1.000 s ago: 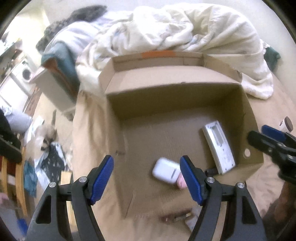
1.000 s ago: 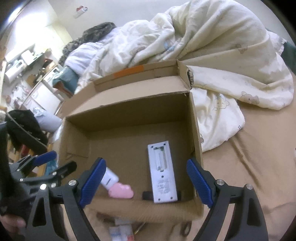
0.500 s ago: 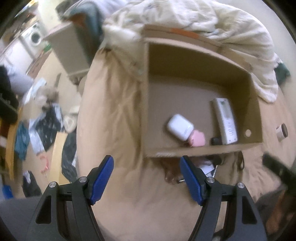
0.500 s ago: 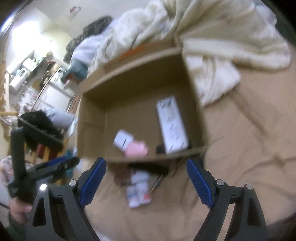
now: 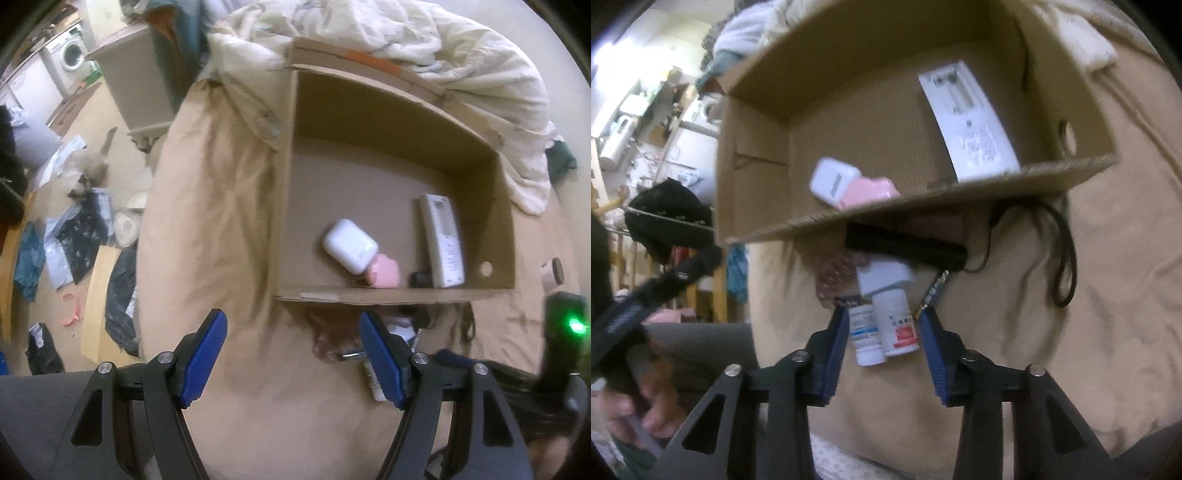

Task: Organize rigid objects
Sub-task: 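Withdraw both tools from the box toward the pill bottles in front of it, then grasp the red-label white pill bottle with the right tool while the left tool grasps the small white bottle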

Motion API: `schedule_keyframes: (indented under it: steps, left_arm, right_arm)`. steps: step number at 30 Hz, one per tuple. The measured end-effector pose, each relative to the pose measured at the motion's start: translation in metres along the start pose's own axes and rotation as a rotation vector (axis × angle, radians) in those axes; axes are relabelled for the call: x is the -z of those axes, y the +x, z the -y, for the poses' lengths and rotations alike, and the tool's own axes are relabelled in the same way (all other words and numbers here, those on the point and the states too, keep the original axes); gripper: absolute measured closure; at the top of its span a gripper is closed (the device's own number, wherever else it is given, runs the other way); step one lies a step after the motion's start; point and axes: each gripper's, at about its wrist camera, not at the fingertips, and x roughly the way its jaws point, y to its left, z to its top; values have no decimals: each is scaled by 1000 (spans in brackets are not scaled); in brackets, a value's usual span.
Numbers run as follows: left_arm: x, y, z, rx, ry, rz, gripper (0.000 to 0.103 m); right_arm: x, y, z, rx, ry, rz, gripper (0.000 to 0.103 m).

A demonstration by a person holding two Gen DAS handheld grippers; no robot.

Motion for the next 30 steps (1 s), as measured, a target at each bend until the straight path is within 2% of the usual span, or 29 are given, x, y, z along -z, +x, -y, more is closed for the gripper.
schedule_keyframes:
  steps: [3, 7, 11, 16, 21, 23, 30]
  left_arm:
    - [0, -1, 4, 22, 3, -6, 32]
    - [1, -3, 9, -15, 33, 10, 32]
    - [0, 0, 7, -13, 17, -1, 32]
    - [-1, 5, 7, -27, 13, -10, 32]
    - [-1, 13, 6, -55, 17, -22, 32]
    - [0, 17, 5, -65, 15, -30, 32]
    - [1, 22, -2, -87, 1, -40, 32]
  right_arm:
    - [0, 13, -3, 38, -22, -32, 66]
    - [-2, 26, -9, 48, -53, -56, 68]
    - [1, 36, -24, 13, -118, -93, 69]
    - [2, 57, -26, 78, -131, -127, 69]
    - [1, 65, -33, 103, -148, -108, 69]
    - [4, 62, -34, 110, -147, -99, 74]
    - [11, 28, -43, 65, -155, -74, 74]
